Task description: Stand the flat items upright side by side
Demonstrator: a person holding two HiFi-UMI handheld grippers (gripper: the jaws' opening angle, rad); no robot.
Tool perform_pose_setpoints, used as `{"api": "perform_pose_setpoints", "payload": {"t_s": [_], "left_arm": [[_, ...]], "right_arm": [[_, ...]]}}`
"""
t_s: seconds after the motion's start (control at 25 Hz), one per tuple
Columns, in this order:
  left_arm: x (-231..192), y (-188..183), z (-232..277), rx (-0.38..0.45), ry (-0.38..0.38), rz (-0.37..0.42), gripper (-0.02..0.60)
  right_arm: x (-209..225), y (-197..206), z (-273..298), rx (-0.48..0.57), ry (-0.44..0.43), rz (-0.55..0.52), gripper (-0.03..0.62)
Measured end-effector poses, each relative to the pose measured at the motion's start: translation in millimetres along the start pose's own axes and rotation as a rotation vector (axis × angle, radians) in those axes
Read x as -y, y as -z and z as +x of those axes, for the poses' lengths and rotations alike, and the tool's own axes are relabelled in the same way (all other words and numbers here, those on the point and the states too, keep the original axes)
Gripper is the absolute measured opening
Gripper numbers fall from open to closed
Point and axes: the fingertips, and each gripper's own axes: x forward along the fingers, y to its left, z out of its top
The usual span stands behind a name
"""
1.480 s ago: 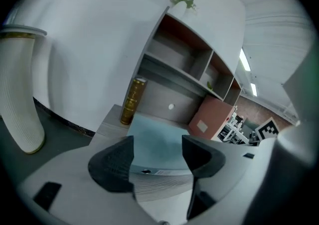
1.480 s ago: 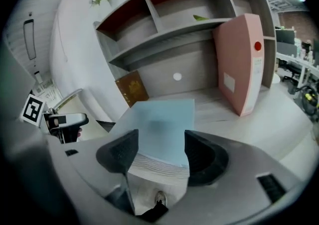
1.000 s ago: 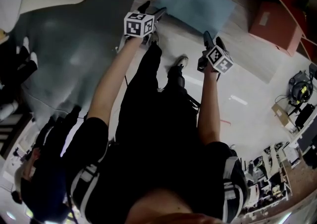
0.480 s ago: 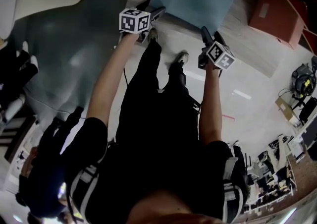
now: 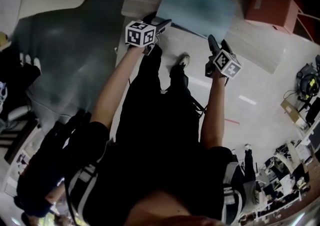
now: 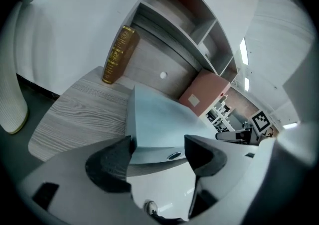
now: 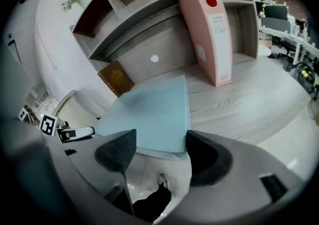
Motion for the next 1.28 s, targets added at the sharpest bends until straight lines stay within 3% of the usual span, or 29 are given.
{"api": "perform_pose_setpoints", "payload": {"t_s": [0.44,0.64,0.88,1.16,1.2,1.28], "left_arm": [[53.4,57.5,3.3,-0.038,0.020,-0.040,0.327],[52.5,82.4,16.1,-0.066,-0.007,-0.059,0.327],[46.9,85.8,22.9,-0.062,-0.043,-0.042,0.325],[34.4,90.4,5.9,-0.015,-0.062,-0.075,0.325],[30.9,88.9,-2.7,0.004,-0.082,-0.074,0.309],[30.3,79.2,-26.6,0.075,-0.123,-0.037,0.111]], "right_arm": [[52.4,27.0,-39.4,0.010,0.004,0.053,0.319],[69.8,42.9,-32.1,-0.015,0.004,0.060,0.319],[75.3,44.1,-27.1,0.004,0.006,0.068,0.319],[83.3,38.9,-40.1,0.057,0.028,0.101,0.319],[85.8,34.4,-46.1,0.081,0.037,0.101,0.319],[90.8,23.8,-61.0,0.147,0.040,0.124,0.321]]}}
